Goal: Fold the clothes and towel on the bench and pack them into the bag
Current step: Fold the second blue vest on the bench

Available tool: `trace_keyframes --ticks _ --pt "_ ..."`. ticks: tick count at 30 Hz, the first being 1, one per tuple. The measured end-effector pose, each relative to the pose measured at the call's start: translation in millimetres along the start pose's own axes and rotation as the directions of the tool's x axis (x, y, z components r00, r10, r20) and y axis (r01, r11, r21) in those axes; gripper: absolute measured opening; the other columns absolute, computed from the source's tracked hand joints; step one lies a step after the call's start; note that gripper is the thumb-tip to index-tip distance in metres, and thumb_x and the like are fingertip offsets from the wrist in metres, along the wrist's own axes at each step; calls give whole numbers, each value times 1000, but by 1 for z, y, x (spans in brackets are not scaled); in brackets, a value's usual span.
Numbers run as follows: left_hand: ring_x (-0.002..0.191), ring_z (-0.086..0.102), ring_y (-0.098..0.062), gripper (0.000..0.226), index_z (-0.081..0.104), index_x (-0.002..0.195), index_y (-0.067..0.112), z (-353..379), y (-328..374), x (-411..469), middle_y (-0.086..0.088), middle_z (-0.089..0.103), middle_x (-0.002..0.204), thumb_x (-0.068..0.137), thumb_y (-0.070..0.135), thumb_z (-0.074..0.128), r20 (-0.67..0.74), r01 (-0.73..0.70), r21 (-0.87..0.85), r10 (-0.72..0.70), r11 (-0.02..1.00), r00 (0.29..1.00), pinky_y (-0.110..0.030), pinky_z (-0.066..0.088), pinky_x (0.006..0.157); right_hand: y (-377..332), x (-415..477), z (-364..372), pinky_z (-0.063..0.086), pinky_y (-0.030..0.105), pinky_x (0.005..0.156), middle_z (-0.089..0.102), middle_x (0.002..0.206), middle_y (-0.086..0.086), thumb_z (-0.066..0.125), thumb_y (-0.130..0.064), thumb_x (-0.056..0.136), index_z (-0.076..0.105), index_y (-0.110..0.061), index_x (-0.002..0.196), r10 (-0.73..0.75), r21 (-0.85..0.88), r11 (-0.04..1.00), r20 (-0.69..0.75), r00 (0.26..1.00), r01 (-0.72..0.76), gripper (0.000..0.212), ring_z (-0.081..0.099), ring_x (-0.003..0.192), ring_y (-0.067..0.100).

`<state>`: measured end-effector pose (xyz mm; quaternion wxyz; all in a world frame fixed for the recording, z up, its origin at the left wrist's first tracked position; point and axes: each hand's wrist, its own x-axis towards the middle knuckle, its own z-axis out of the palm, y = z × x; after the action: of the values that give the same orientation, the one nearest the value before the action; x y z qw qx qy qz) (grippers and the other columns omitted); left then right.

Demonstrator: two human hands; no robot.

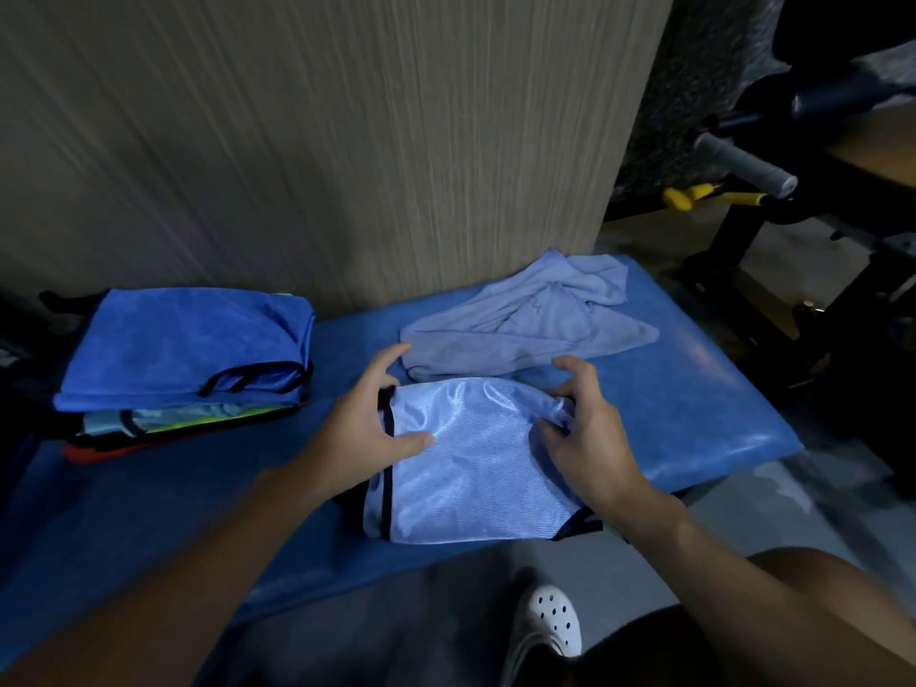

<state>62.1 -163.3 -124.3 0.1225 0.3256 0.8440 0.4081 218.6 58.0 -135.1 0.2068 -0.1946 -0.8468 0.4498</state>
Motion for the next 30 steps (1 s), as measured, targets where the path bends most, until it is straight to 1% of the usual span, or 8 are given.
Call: trace_keyframes --ticks 5,7,11,15,18,24,26,30 --pt "86 55 -5 102 24 148 42 -3 1 -15 -5 52 93 74 3 84 -148 -88 -154 65 984 987 -14 43 88 -10 -7 -6 39 16 71 52 94 -19 61 0 87 39 -25 130 -28 -20 999 -65 997 26 55 53 85 0" --pt "82 53 -15 100 24 148 38 -7 9 -24 -9 51 95 76 -3 81 -175 -116 -192 82 974 981 -15 45 81 -16 -10 -6 39 17 70 54 95 -17 61 -2 87 37 -30 129 -42 -19 999 -83 996 40 55 55 85 3" --pt "75 48 -9 98 23 146 39 -30 20 -39 -4 48 101 79 -7 76 -243 -151 -188 103 970 964 -15 44 74 -44 -14 -1 39 6 72 54 98 -14 63 -1 87 37 -29 131 -87 6 996 -102 991 88 59 56 90 -6" --pt "87 55 -6 96 24 143 47 -83 22 -50 -2 50 111 80 -3 76 -305 -143 -192 80 971 949 -22 47 87 -93 -8 19 39 3 71 52 94 -12 63 3 87 39 -29 127 -124 88 987 -85 989 131 57 54 86 -7" --pt "71 55 -1 97 23 139 55 -135 17 -54 0 51 114 80 -2 76 -359 -125 -168 58 978 931 -18 51 70 -134 5 47 38 2 72 47 90 -10 63 7 86 40 -15 130 -155 145 976 -81 985 165 54 50 84 -15" --pt "97 54 8 90 23 142 47 -251 1 -38 -4 47 118 83 6 77 -488 -151 -36 115 988 865 -10 48 82 -208 59 124 36 -3 69 46 104 -7 60 4 89 37 -13 133 -183 299 936 -42 982 187 53 45 79 -27" --pt "111 55 -2 83 26 145 44 -277 -8 -23 0 42 130 86 12 76 -517 -106 -19 81 994 852 -21 49 90 -226 84 150 36 -2 69 46 108 -7 60 5 88 37 -15 131 -162 334 927 -58 985 172 53 46 81 -26" --pt "128 47 -26 62 44 144 16 -277 -46 1 -10 41 144 87 12 69 -433 104 519 156 849 888 -38 34 108 -223 119 203 44 15 76 48 114 0 62 5 84 33 -12 136 -171 251 959 126 977 135 62 55 104 12"
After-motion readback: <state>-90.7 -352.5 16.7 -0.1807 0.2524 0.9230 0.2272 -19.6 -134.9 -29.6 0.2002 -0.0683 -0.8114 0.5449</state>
